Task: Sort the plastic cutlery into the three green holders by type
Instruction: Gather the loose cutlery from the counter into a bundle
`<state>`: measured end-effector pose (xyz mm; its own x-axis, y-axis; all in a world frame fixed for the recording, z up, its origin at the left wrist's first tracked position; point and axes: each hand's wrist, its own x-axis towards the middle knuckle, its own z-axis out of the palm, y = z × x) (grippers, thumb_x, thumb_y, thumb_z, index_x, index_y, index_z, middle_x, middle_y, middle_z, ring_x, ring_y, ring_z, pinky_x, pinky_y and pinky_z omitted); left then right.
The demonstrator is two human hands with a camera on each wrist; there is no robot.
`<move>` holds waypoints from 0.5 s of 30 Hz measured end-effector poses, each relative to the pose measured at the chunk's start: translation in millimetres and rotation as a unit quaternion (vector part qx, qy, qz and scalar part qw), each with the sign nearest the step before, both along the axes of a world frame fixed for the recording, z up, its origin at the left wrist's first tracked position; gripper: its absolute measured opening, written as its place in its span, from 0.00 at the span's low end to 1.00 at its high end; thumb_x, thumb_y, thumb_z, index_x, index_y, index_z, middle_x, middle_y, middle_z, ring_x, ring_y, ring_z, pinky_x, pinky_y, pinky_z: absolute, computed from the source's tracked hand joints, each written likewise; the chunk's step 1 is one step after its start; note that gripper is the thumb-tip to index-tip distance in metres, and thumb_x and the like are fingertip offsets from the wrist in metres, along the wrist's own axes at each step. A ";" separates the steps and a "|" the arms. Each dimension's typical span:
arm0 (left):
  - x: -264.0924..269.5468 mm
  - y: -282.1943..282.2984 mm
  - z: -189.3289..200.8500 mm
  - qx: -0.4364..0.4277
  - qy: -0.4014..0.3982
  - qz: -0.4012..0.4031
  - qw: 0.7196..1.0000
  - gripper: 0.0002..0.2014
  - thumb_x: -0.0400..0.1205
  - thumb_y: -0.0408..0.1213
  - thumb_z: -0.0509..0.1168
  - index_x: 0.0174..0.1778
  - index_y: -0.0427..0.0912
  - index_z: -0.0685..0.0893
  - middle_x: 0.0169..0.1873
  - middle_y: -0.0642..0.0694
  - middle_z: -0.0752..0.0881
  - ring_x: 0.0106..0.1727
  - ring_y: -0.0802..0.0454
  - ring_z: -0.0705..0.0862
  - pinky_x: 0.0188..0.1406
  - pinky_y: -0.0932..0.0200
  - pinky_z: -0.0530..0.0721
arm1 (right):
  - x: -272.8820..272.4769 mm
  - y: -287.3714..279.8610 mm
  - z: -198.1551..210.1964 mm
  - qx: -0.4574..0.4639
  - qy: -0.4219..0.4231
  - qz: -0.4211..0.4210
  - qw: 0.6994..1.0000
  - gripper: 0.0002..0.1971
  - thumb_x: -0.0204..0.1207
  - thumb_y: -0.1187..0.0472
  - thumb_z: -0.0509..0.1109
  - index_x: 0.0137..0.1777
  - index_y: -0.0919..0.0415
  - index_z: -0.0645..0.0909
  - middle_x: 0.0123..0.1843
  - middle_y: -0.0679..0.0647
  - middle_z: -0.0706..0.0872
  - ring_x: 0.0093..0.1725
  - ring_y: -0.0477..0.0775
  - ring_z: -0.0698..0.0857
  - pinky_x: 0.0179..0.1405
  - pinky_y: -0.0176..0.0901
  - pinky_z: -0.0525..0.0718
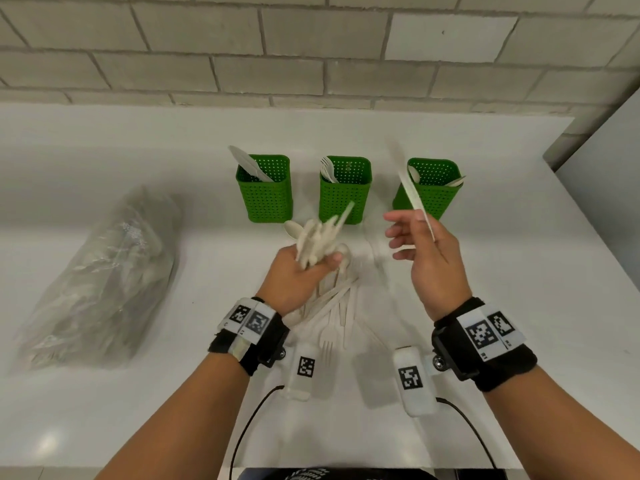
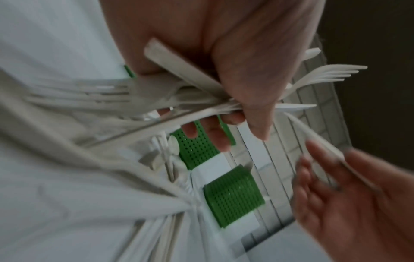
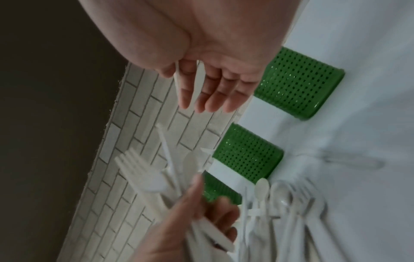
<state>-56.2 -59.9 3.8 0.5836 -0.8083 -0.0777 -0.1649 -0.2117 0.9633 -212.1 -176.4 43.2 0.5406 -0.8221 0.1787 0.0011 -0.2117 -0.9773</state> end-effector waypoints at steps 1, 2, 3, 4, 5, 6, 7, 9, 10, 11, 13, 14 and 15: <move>4.0 0.6 1.6 -0.019 0.036 0.027 0.999 0.11 0.78 0.45 0.74 0.32 0.44 0.88 0.27 0.50 0.88 0.30 0.61 0.83 0.41 0.63 0.81 | -3.1 0.7 -1.8 0.004 0.012 0.015 1.000 0.19 0.85 0.49 0.51 0.53 0.52 0.85 0.40 0.53 0.84 0.39 0.48 0.82 0.39 0.41 0.81; 7.5 0.4 2.6 -0.049 0.088 0.050 0.994 0.10 0.76 0.45 0.76 0.32 0.46 0.88 0.27 0.52 0.88 0.31 0.60 0.84 0.45 0.58 0.83 | -5.0 3.2 -5.5 0.006 0.036 0.040 0.999 0.19 0.86 0.50 0.51 0.53 0.53 0.85 0.38 0.55 0.84 0.37 0.49 0.81 0.38 0.42 0.81; 9.8 -0.2 3.8 -0.092 0.157 0.061 0.981 0.09 0.72 0.45 0.78 0.33 0.47 0.87 0.26 0.52 0.86 0.31 0.57 0.84 0.47 0.52 0.86 | -5.8 8.6 -9.9 0.006 0.070 0.079 0.994 0.19 0.88 0.51 0.52 0.52 0.54 0.85 0.37 0.56 0.84 0.35 0.50 0.81 0.37 0.43 0.81; 11.3 -1.4 3.3 -0.137 0.230 0.056 0.962 0.12 0.67 0.46 0.82 0.37 0.46 0.86 0.25 0.52 0.83 0.29 0.55 0.83 0.47 0.49 0.87 | -5.2 15.8 -14.8 0.001 0.108 0.123 0.986 0.18 0.88 0.53 0.52 0.50 0.53 0.84 0.35 0.57 0.83 0.34 0.51 0.80 0.37 0.45 0.81; 11.5 -3.4 2.9 -0.176 0.300 0.039 0.937 0.20 0.62 0.46 0.85 0.41 0.43 0.85 0.25 0.50 0.81 0.28 0.55 0.81 0.44 0.50 0.88 | -3.3 23.6 -20.0 -0.016 0.147 0.166 0.975 0.17 0.88 0.53 0.53 0.47 0.53 0.84 0.34 0.58 0.83 0.33 0.53 0.80 0.37 0.48 0.81; 10.9 -5.9 2.0 -0.197 0.350 0.021 0.915 0.25 0.59 0.46 0.86 0.44 0.40 0.84 0.26 0.49 0.80 0.27 0.55 0.80 0.40 0.54 0.88 | -0.8 31.1 -24.0 -0.054 0.184 0.199 0.961 0.17 0.88 0.52 0.53 0.44 0.52 0.82 0.33 0.57 0.82 0.33 0.54 0.80 0.38 0.52 0.81; 7.3 -7.6 3.9 -0.204 0.378 0.006 0.903 0.25 0.59 0.43 0.86 0.46 0.39 0.83 0.26 0.48 0.80 0.27 0.55 0.81 0.35 0.57 0.88 | 2.1 37.2 -27.6 -0.103 0.213 0.219 0.947 0.17 0.87 0.50 0.52 0.42 0.52 0.79 0.32 0.55 0.82 0.33 0.53 0.80 0.38 0.54 0.82; -0.3 -8.5 7.5 -0.204 0.409 -0.006 0.890 0.15 0.68 0.31 0.79 0.47 0.38 0.84 0.28 0.47 0.83 0.28 0.55 0.84 0.31 0.60 0.86 | 8.4 45.2 -29.9 -0.191 0.244 0.216 0.926 0.17 0.87 0.47 0.50 0.44 0.53 0.76 0.32 0.50 0.81 0.32 0.52 0.80 0.38 0.55 0.80; -3.1 -8.7 8.8 -0.203 0.429 -0.002 0.880 0.09 0.71 0.28 0.75 0.45 0.38 0.86 0.30 0.46 0.85 0.31 0.55 0.85 0.32 0.60 0.86 | 11.3 47.5 -28.1 -0.221 0.256 0.207 0.918 0.17 0.87 0.47 0.50 0.47 0.54 0.76 0.33 0.48 0.81 0.33 0.52 0.80 0.37 0.53 0.80; -4.6 -8.0 9.2 -0.203 0.447 0.002 0.871 0.06 0.71 0.28 0.72 0.42 0.38 0.87 0.34 0.45 0.87 0.35 0.53 0.87 0.35 0.60 0.87 | 14.4 49.2 -25.7 -0.248 0.274 0.201 0.907 0.17 0.87 0.47 0.49 0.51 0.54 0.77 0.36 0.47 0.81 0.36 0.53 0.81 0.37 0.51 0.79; -6.2 -6.1 8.4 -0.203 0.458 0.014 0.865 0.04 0.73 0.29 0.69 0.37 0.40 0.88 0.36 0.43 0.89 0.40 0.49 0.89 0.42 0.58 0.88 | 18.3 51.3 -22.8 -0.284 0.310 0.203 0.884 0.16 0.87 0.47 0.49 0.54 0.54 0.76 0.43 0.48 0.81 0.42 0.53 0.82 0.40 0.50 0.78; -5.3 -5.2 7.9 -0.204 0.445 0.026 0.871 0.03 0.74 0.30 0.68 0.37 0.40 0.87 0.34 0.42 0.89 0.39 0.48 0.89 0.44 0.57 0.88 | 19.0 50.8 -20.4 -0.277 0.317 0.205 0.884 0.16 0.86 0.45 0.50 0.53 0.53 0.74 0.45 0.49 0.81 0.44 0.52 0.81 0.42 0.49 0.78; -4.0 -4.1 8.6 -0.209 0.417 0.039 0.884 0.02 0.75 0.29 0.68 0.39 0.39 0.86 0.32 0.42 0.88 0.38 0.48 0.89 0.45 0.56 0.89 | 19.1 49.1 -19.1 -0.245 0.318 0.202 0.893 0.16 0.84 0.42 0.52 0.53 0.51 0.73 0.47 0.49 0.79 0.44 0.50 0.80 0.43 0.48 0.79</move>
<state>-60.1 -64.0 12.4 0.5190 -0.8281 -0.2119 0.6393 0.2116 0.7392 -193.0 -127.3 24.0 0.8960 -0.4439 0.0139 -0.3486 -0.7223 -0.5973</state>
